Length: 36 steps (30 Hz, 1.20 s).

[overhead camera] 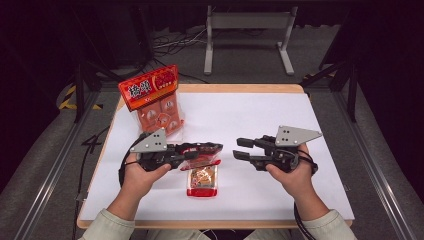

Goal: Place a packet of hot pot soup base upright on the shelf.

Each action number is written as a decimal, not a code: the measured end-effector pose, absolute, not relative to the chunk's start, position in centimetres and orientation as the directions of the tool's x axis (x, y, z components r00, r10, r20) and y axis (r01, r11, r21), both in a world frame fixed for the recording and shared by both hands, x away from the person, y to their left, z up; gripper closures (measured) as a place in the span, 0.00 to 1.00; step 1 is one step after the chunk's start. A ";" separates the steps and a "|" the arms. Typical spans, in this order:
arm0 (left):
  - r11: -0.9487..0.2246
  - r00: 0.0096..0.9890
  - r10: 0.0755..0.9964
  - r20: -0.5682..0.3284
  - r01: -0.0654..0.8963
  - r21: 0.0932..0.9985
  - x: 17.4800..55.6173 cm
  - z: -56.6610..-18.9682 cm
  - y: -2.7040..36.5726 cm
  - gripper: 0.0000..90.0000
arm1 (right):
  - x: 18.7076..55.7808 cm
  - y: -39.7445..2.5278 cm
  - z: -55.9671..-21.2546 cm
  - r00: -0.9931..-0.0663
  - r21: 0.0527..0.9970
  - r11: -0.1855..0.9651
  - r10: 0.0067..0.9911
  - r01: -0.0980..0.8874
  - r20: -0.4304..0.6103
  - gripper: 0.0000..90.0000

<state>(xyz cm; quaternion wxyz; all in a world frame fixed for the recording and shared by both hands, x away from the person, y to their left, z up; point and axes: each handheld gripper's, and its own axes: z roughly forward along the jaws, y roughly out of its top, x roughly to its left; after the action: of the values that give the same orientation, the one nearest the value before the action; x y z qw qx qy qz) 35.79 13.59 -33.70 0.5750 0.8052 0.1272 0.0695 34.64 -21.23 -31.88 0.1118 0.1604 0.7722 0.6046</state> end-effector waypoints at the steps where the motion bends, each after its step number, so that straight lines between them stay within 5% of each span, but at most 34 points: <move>1: -0.304 0.957 0.288 -0.038 0.129 0.944 35.8 -33.5 13.8 1.00 | 34.7 -21.4 -32.0 -0.921 0.969 0.218 0.390 0.117 0.024 0.67; 13: -0.286 0.950 0.311 -0.014 0.107 0.952 35.7 -31.8 16.1 1.00 | 36.4 -23.4 -33.8 -0.871 0.959 0.227 0.489 0.171 0.040 0.60; 36: -0.270 0.922 0.385 0.028 0.084 0.959 38.5 -29.9 20.6 0.99 | 37.6 -24.2 -35.0 -0.857 0.950 0.204 0.504 0.235 0.104 0.56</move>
<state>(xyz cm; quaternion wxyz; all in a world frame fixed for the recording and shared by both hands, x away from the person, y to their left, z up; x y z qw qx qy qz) 38.54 20.55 -29.90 0.5855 0.7864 0.1491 0.1289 37.59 -24.18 -35.05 0.1156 0.2409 0.7673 0.5830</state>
